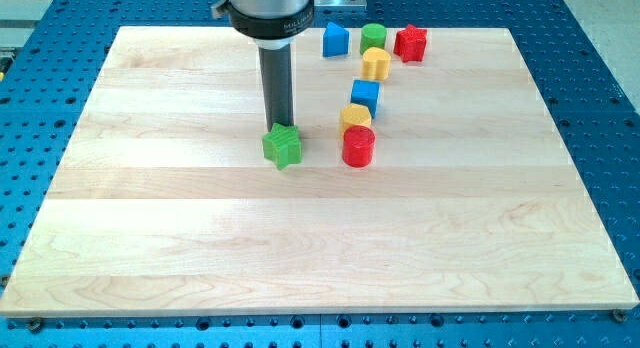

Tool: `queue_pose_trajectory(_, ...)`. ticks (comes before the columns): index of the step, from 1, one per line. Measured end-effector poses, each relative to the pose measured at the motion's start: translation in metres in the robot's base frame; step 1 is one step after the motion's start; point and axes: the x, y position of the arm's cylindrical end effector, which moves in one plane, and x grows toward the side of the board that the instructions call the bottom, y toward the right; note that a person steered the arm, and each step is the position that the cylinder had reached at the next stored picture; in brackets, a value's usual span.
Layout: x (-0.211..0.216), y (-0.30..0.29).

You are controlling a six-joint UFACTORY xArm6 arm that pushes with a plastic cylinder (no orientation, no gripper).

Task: Push the green star below the red circle

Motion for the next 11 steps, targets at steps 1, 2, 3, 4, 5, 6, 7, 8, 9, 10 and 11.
queue_pose_trajectory(1,0.028,0.0)
queue_pose_trajectory(2,0.047,0.018)
queue_pose_trajectory(3,0.037,-0.002)
queue_pose_trajectory(4,0.051,-0.042)
queue_pose_trajectory(5,0.05,-0.045)
queue_pose_trajectory(6,0.051,-0.066)
queue_pose_trajectory(7,0.053,-0.007)
queue_pose_trajectory(8,0.056,0.036)
queue_pose_trajectory(9,0.07,-0.02)
queue_pose_trajectory(10,0.085,-0.009)
queue_pose_trajectory(11,0.085,0.029)
